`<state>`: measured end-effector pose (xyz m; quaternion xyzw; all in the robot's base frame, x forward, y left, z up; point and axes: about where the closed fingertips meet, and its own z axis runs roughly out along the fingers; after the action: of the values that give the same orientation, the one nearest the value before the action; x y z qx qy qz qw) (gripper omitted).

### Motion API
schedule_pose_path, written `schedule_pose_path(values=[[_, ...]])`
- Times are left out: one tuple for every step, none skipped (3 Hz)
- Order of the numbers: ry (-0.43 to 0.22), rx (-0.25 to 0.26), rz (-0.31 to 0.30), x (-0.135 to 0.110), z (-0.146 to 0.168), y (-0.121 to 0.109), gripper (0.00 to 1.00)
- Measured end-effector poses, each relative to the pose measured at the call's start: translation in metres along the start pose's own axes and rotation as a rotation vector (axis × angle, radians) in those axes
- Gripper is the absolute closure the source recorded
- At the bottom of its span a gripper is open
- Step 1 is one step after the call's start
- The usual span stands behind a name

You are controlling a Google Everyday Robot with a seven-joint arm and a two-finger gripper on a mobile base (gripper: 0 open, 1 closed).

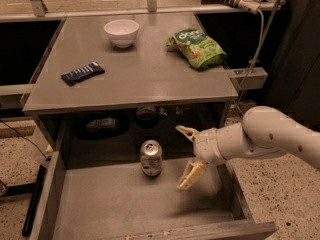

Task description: Pick 7up can from top drawer and place on counter

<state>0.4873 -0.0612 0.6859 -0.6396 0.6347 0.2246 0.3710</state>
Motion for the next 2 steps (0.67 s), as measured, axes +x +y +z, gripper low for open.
schedule_pose_path(values=[[-0.055,-0.008,0.047,-0.004,0.031,-0.001,0.00],[-0.095,-0.033,0.088,-0.015,0.052,0.000,0.00]])
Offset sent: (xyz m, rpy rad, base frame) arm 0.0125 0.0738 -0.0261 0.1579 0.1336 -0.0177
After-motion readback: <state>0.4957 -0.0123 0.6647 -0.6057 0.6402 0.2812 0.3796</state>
